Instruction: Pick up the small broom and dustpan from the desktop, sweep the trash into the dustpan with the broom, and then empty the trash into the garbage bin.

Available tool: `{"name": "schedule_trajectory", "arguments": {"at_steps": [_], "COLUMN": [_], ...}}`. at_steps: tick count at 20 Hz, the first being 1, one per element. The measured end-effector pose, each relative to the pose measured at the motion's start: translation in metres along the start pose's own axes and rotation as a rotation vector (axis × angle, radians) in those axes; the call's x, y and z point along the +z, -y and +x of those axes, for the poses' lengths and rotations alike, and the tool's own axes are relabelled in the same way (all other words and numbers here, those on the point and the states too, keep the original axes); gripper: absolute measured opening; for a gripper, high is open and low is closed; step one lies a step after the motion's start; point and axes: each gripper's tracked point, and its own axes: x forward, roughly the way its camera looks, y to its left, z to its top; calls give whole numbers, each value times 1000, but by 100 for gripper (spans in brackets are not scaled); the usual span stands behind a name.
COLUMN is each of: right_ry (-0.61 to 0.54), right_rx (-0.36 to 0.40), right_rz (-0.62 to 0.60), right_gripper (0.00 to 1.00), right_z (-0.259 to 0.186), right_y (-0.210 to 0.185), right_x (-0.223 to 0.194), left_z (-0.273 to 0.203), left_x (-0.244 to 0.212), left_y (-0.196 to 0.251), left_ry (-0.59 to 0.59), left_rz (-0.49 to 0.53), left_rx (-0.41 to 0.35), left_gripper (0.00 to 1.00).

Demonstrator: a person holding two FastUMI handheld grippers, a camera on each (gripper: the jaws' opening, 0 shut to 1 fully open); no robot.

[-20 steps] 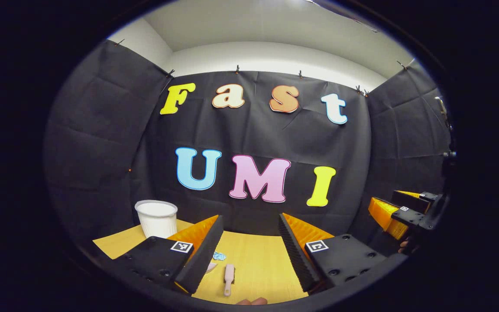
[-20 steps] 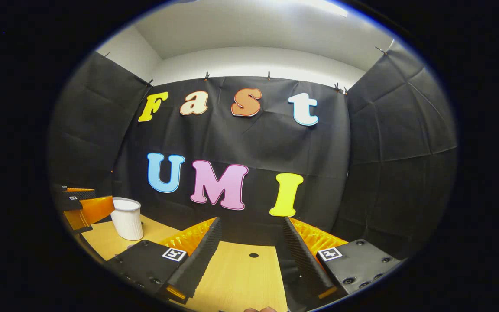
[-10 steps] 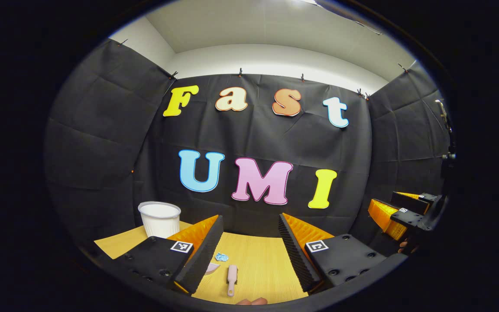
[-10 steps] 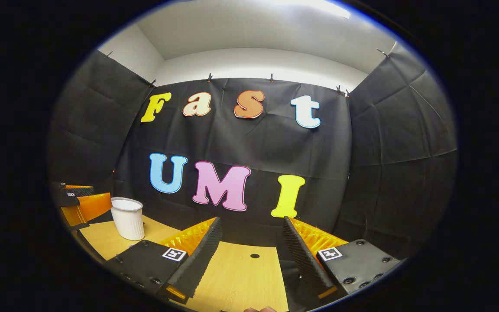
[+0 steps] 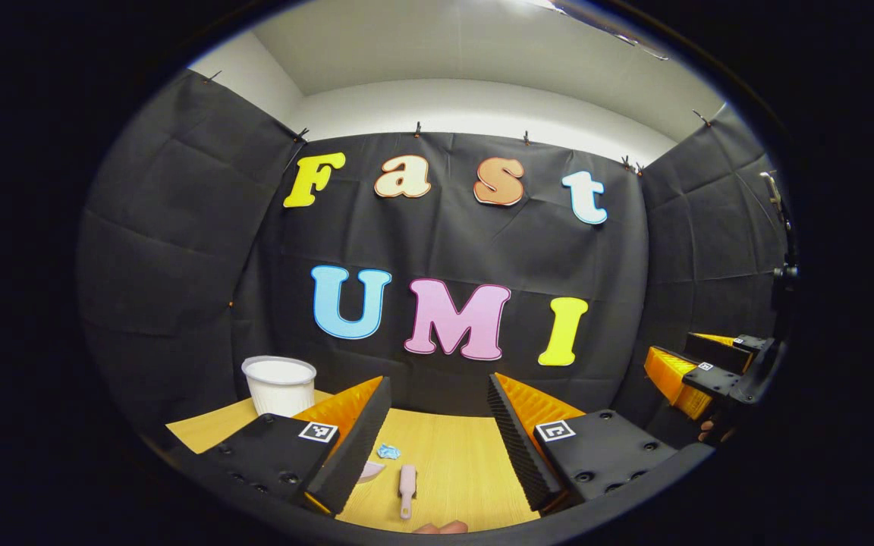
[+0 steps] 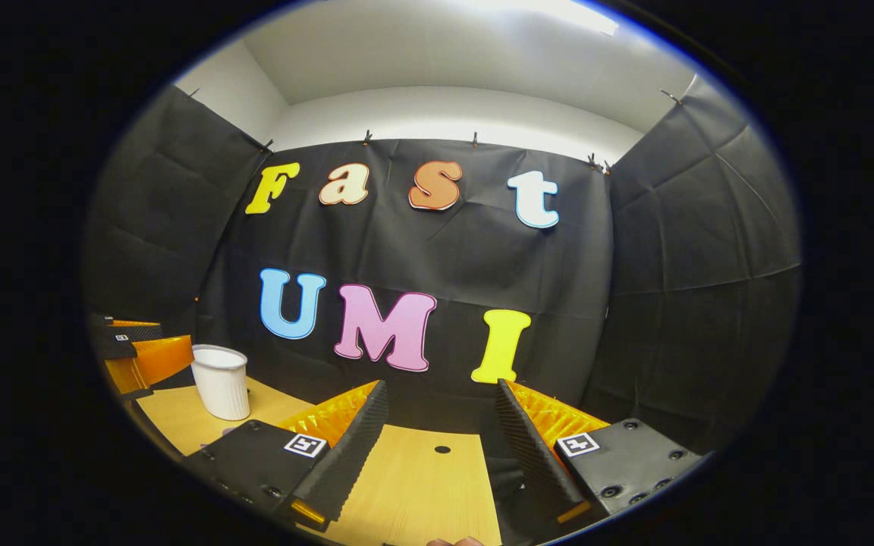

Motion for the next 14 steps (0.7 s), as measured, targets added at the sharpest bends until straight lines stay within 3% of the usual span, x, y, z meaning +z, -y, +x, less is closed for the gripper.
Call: {"name": "schedule_trajectory", "arguments": {"at_steps": [14], "right_ry": [4], "right_rx": [3], "right_rz": [0], "right_gripper": [94], "right_z": [-5], "right_y": [1], "right_x": [2], "left_z": [-8], "left_x": [7], "left_y": [6], "left_ry": [19], "left_rz": [33], "left_rx": [-2], "left_gripper": [77]}}
